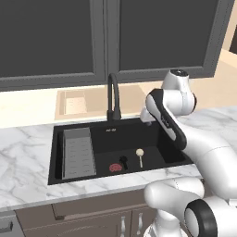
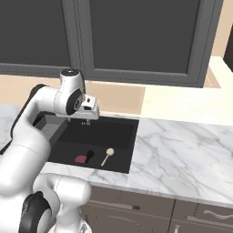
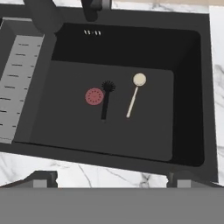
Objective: Pick up the dish brush and dish brush from the sink, and place them back in the cabinet, and close the cabinet doors.
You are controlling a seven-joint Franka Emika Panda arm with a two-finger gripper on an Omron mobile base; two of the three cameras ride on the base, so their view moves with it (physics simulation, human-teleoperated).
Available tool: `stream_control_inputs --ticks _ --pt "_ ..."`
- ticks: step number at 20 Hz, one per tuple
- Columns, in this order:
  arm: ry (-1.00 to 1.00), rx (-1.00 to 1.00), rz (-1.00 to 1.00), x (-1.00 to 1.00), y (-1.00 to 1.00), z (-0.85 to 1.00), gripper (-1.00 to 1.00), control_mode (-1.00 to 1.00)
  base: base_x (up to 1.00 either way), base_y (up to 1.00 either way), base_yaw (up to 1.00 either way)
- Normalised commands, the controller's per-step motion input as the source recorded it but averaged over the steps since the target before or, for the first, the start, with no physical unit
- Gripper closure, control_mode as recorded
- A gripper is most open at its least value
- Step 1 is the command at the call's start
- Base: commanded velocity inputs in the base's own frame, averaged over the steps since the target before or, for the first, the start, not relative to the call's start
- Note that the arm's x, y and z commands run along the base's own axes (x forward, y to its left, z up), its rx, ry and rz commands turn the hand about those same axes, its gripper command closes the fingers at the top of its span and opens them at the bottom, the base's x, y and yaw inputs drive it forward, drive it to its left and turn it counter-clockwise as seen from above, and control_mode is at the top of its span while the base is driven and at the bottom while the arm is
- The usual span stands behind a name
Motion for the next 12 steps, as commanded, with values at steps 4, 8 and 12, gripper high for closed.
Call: stream_control_inputs --ticks 4,8,12 --pt "0.0 0.0 0.0 0.1 -0.09 -0.22 -1.0 -1.0 0.0 0.0 0.0" --pt "0.0 0.0 0.0 0.12 -0.1 -0.18 -1.0 -1.0 0.0 0.0 0.0" --pt "0.0 0.0 0.0 0.15 -0.17 -0.2 -1.0 -1.0 0.0 0.0 0.0"
